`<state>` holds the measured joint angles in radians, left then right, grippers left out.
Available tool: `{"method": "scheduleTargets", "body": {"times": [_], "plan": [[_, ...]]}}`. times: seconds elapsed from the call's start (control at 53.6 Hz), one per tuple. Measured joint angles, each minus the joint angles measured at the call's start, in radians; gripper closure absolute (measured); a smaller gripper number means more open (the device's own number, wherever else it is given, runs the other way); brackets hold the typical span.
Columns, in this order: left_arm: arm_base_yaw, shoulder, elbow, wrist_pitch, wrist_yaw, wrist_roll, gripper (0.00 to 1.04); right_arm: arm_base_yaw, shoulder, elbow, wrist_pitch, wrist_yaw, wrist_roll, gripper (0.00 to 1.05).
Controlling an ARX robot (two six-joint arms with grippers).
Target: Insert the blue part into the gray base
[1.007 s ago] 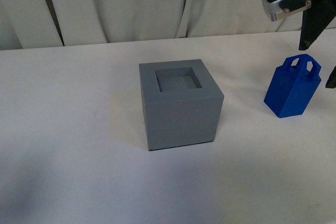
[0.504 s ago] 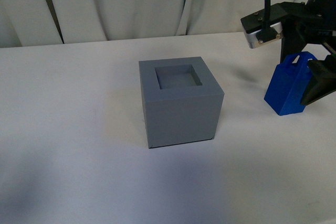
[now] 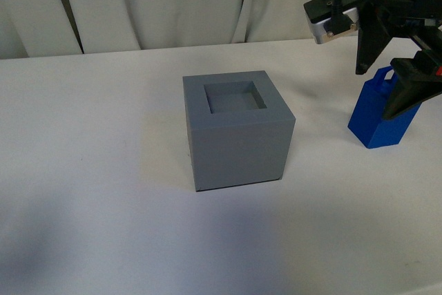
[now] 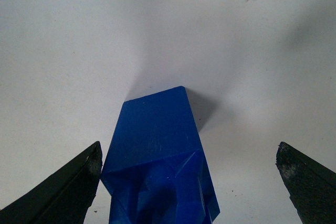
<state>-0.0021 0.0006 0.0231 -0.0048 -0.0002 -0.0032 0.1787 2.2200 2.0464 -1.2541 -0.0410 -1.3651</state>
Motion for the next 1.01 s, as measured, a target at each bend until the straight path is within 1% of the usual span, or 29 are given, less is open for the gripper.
{"method": "scheduleTargets", "body": {"times": [0.056,0.149,0.671,0.765,0.895,0.933,0.989,1.007], "plan": [[0.0,0.0,0.0,0.0,0.0,0.0,0.06,0.0,0.0,0.0,-0.005,0.0,-0.001,0.1],[0.0,0.0,0.0,0.0,0.0,0.0,0.06,0.0,0.0,0.0,-0.016,0.006,-0.006,0.07],[0.0,0.0,0.0,0.0,0.0,0.0,0.06,-0.012,0.0,-0.021,-0.018,0.023,-0.026,0.08],[0.0,0.0,0.0,0.0,0.0,0.0,0.06,-0.013,-0.002,-0.027,-0.013,0.023,-0.027,0.19],[0.0,0.0,0.0,0.0,0.0,0.0,0.06,-0.013,-0.002,-0.039,-0.01,0.022,-0.027,0.38],[0.0,0.0,0.0,0.0,0.0,0.0,0.06,-0.013,-0.002,-0.039,-0.01,0.022,-0.028,0.42],[0.0,0.0,0.0,0.0,0.0,0.0,0.06,-0.013,-0.003,-0.039,-0.009,0.02,-0.031,0.52],[0.0,0.0,0.0,0.0,0.0,0.0,0.06,-0.013,-0.003,-0.039,-0.008,0.019,-0.032,0.53]]}}
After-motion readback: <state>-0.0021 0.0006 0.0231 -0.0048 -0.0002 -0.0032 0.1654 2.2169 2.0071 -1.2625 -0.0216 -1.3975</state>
